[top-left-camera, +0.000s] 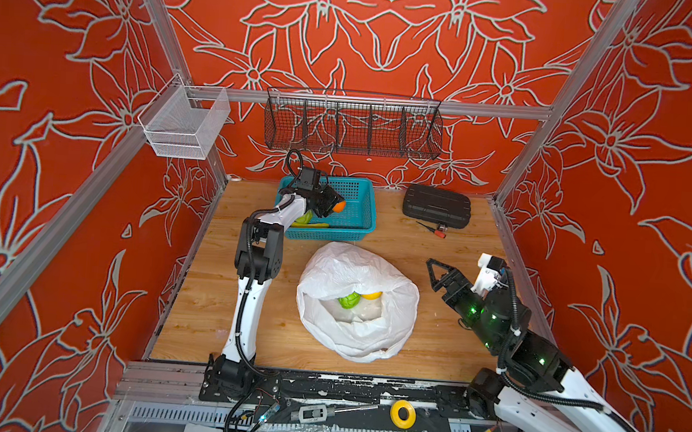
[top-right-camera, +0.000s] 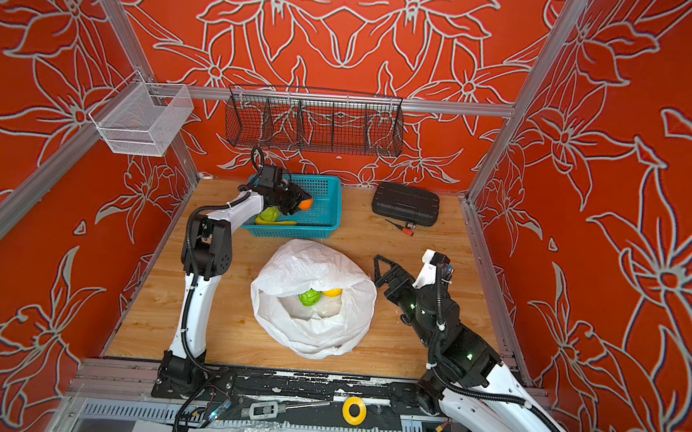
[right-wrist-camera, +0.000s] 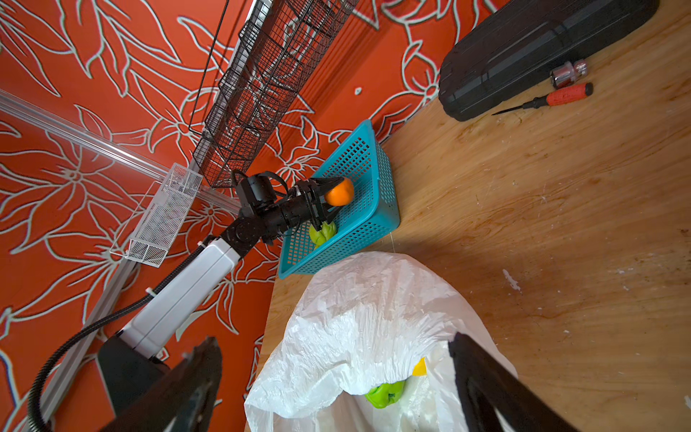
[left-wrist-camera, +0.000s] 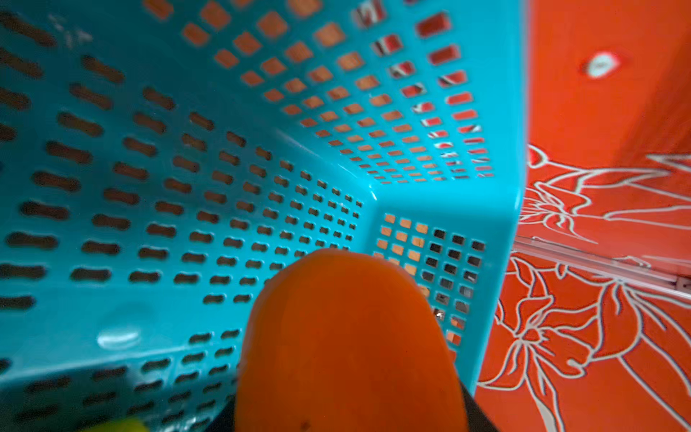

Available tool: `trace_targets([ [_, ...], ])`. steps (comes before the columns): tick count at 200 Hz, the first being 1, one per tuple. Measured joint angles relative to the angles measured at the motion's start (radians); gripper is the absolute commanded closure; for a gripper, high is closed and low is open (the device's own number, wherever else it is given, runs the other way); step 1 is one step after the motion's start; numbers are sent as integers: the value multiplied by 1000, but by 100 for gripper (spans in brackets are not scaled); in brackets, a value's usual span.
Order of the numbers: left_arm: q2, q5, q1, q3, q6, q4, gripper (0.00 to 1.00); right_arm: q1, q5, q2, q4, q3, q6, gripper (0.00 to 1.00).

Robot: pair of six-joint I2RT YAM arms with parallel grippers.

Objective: Untie the knot of the plastic bag and take out the fruit
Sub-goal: 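Carry the orange to the teal basket with left gripper while right draws back, then open the left gripper to drop the orange into the teal basket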

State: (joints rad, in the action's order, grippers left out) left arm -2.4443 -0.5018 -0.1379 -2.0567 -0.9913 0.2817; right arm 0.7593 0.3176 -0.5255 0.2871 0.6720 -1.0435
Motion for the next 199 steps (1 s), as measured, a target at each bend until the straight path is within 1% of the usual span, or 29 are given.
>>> trace_targets([
  [17, -68, -25, 9, -61, -33, 3, 50, 0, 8, 22, 11, 0, 1, 3],
  [36, -128, -47, 18, -135, -46, 26, 39, 0, 18, 34, 20, 0, 4, 3],
  [44, -137, -54, 19, -150, -50, 31, 35, 0, 19, 36, 23, 0, 4, 3],
  [57, -137, -62, 19, -161, -50, 38, 33, 0, 21, 37, 24, -1, 6, 3],
  [74, -136, -65, 19, -165, -48, 37, 25, 0, 23, 37, 24, -2, 10, 3],
  [80, -135, -66, 19, -163, -46, 36, 24, 0, 23, 36, 24, -2, 11, 3],
  [114, -123, -68, 18, -131, -42, 36, 24, 0, 23, 27, 24, -2, 12, 3],
  [126, -106, -69, 18, -108, -42, 37, 24, 0, 23, 26, 24, -2, 12, 3],
  [142, -50, -68, 18, -31, -41, 21, 24, 0, 23, 25, 23, -2, 12, 3],
  [172, 122, -60, 18, 162, -43, -39, 25, 0, 22, 23, 23, -2, 12, 3],
  [199, 297, -62, 18, 327, -52, -137, 27, 0, 18, 6, 17, -6, 12, 3],
])
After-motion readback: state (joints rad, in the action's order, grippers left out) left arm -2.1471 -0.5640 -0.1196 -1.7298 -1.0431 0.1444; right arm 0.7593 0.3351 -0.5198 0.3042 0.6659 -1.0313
